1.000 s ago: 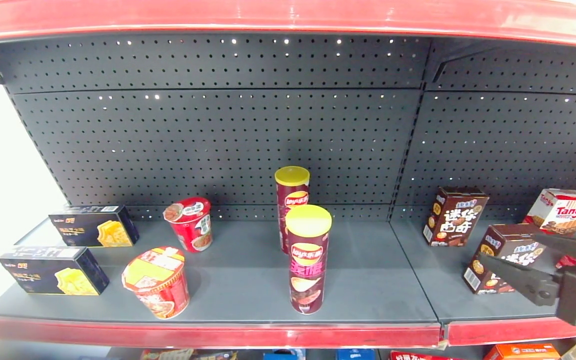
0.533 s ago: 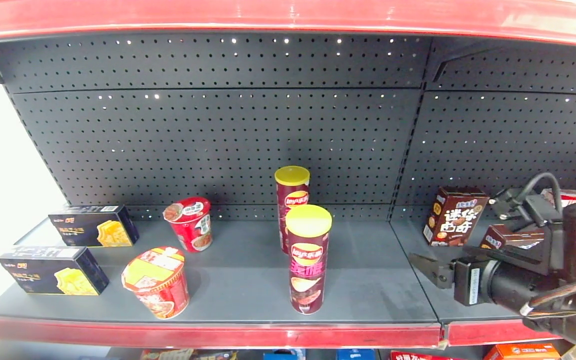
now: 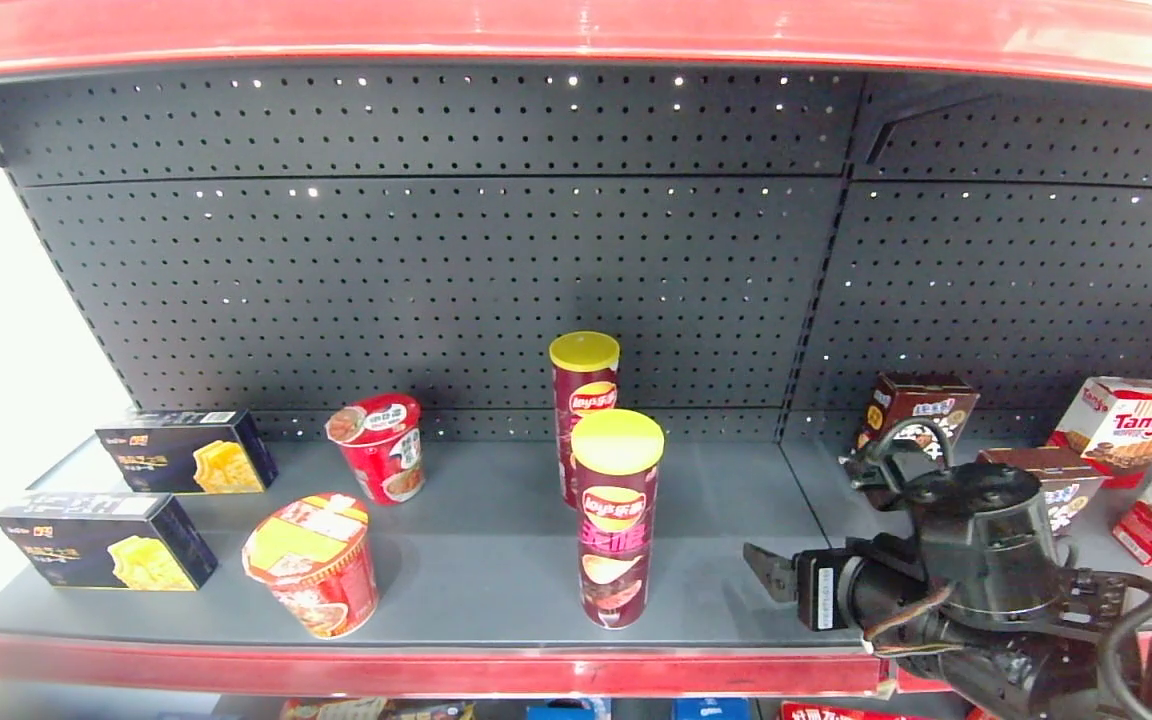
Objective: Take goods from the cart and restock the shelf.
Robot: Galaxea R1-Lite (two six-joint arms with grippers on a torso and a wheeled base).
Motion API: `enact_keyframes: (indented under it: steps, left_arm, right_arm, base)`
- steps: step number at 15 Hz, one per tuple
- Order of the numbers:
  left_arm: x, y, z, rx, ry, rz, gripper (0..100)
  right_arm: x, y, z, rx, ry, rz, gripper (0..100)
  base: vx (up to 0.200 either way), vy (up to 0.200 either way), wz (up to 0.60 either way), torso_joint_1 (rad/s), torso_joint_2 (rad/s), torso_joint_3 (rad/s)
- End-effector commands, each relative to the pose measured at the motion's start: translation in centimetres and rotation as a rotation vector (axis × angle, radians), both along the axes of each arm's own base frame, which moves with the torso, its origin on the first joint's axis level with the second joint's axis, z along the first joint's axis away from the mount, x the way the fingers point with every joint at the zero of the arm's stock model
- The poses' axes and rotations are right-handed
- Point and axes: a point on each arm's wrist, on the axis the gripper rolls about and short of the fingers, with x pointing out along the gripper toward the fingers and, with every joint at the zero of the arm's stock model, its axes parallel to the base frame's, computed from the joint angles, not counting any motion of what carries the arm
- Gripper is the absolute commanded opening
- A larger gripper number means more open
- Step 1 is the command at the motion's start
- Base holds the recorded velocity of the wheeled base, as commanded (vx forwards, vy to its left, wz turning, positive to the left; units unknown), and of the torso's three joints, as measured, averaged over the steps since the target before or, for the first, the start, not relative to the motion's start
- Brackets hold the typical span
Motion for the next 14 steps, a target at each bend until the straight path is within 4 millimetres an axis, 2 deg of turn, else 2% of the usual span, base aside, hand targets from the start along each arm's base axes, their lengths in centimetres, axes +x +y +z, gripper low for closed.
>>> enact_keyframes:
  steps: [1,8,14]
  left_arm:
    - [0.0,0.0,0.0,0.0,0.001,0.0,100]
    - [0.0,0.0,0.0,-0.002,0.001,0.0,100]
    - [0.0,0.0,0.0,0.0,0.0,0.0,100]
  right_arm:
    - [1.4,1.9,-1.9,-0.011,0.01,-0.006,100]
    - [2.6,6.1,-2.6,0.051,0.006,0.037,100]
    - [3.6,7.0,-3.1,0.05,0.0,0.024,100]
  base:
    - [0.0,0.0,0.0,0.0,0.0,0.0]
    - [0.0,0.0,0.0,0.0,0.0,0.0]
    - [0.0,0.0,0.0,0.0,0.0,0.0]
